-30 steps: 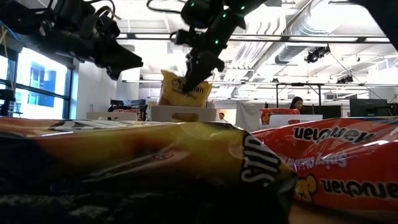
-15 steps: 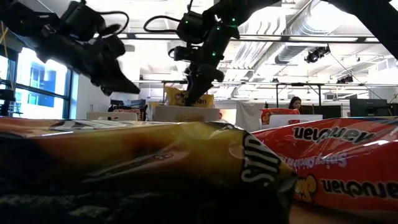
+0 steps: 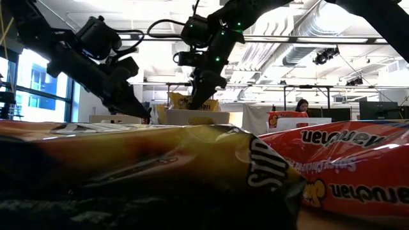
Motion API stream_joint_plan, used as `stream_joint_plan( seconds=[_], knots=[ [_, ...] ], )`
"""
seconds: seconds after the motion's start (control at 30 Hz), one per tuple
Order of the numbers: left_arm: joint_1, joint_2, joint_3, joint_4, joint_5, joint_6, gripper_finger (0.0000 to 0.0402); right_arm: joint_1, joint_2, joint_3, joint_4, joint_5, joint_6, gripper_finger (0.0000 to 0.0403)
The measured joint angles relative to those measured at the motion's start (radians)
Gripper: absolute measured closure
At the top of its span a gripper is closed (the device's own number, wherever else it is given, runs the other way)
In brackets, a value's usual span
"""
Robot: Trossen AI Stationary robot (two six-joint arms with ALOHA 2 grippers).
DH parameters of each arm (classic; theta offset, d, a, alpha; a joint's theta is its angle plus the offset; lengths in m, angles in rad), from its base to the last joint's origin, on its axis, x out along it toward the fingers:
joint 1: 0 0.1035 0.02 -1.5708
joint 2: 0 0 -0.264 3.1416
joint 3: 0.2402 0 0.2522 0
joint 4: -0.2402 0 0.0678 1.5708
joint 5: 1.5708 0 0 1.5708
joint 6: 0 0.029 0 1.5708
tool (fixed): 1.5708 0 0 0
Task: Sort Maruchan noodles
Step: Adjust the yellow noodle packs in the gray bin, then adjust the gray bin
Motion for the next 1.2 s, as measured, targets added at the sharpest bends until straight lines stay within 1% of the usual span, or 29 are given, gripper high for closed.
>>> stream_joint_plan(
  seconds=[0.07, 0.17, 0.33, 0.43, 0.53, 0.67, 0.8, 0.9, 0.97, 1.07, 1.13, 1.2],
  knots=[
    [-0.005, 0.019, 0.0, 0.018, 0.0, -0.001, 0.0401, 0.0, 0.0, 0.0, 0.019, 0.004, 0.0, 0.0293],
    [-0.015, 0.029, 0.0, 0.028, 0.0, -0.001, 0.0401, 0.0, 0.0, 0.0, 0.039, 0.01, 0.002, 0.0256],
    [-0.026, 0.029, 0.0, 0.028, 0.0, -0.001, 0.0401, 0.0, 0.0, 0.0, 0.078, 0.067, 0.045, 0.0195],
    [-0.03, 0.029, 0.0, 0.028, 0.0, -0.001, 0.0401, 0.0, 0.0, 0.0, 0.106, 0.096, 0.048, 0.0174],
    [-0.03, 0.029, 0.0, 0.028, 0.001, -0.001, 0.0401, 0.0, 0.0, 0.0, 0.13, 0.103, 0.045, 0.0168],
    [-0.03, 0.029, 0.0, 0.028, 0.001, 0.0, 0.0401, 0.002, 0.0, 0.0, 0.144, 0.104, 0.044, 0.0167],
    [-0.03, 0.029, 0.0, 0.028, 0.001, 0.0, 0.0401, 0.009, -0.012, 0.025, 0.089, 0.124, 0.042, 0.0167],
    [-0.03, 0.029, 0.0, 0.027, 0.001, 0.0, 0.0401, 0.011, -0.02, 0.079, -0.014, 0.167, 0.045, 0.0168],
    [-0.03, 0.029, 0.0, 0.027, -0.005, -0.008, 0.0401, 0.011, -0.02, 0.118, -0.125, 0.174, 0.057, 0.0175],
    [-0.03, 0.029, 0.0, 0.018, -0.061, -0.032, 0.0401, -0.01, -0.021, 0.127, -0.194, 0.175, 0.08, 0.0204],
    [-0.029, 0.029, 0.0, 0.017, -0.084, -0.035, 0.0401, -0.036, -0.024, 0.121, -0.247, 0.175, 0.102, 0.0239],
    [-0.029, 0.029, 0.0, 0.013, -0.101, -0.036, 0.0401, -0.061, -0.03, 0.103, -0.264, 0.165, 0.127, 0.0284]
  ],
)
